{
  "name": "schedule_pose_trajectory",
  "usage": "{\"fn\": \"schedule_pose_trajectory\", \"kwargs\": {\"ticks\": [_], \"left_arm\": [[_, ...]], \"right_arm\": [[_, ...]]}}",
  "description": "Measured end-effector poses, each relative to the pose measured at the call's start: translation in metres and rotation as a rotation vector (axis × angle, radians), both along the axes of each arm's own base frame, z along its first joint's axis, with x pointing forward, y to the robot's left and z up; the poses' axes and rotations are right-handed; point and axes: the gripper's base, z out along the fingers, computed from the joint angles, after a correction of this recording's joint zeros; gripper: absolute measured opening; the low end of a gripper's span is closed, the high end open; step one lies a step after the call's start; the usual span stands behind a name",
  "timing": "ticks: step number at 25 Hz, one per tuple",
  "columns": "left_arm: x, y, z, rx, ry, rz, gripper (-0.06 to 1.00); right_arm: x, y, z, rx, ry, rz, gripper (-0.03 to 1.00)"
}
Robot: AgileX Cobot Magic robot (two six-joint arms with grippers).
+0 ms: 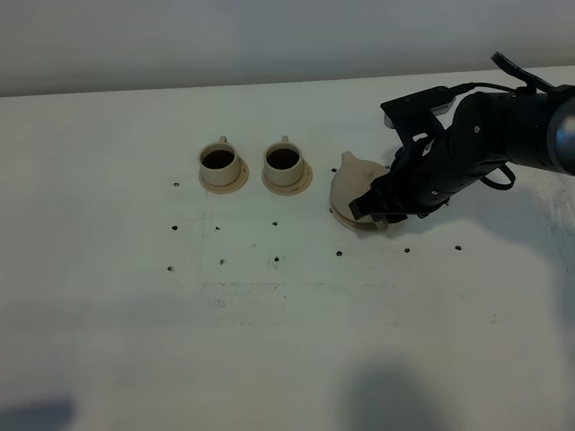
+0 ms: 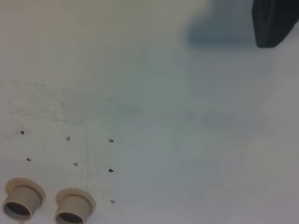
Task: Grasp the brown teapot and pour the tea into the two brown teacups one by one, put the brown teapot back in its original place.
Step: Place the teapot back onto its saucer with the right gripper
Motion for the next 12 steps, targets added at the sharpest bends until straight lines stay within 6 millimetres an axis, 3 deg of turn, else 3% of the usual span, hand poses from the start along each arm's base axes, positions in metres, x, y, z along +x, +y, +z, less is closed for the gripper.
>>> {"fn": "schedule_pose_trajectory", "kwargs": {"ticks": [5,12], "left_arm": [[0.0,0.0,0.0,0.0,0.0,0.0,0.31],[0.0,0.0,0.0,0.0,0.0,0.0,0.31]], "right_arm": [[-0.003,-0.001,0.015,0.01,-0.019,-0.001,0.43],[-0.017,-0.009,0.078,0.059,-0.149,-0.011,0.43]]}}
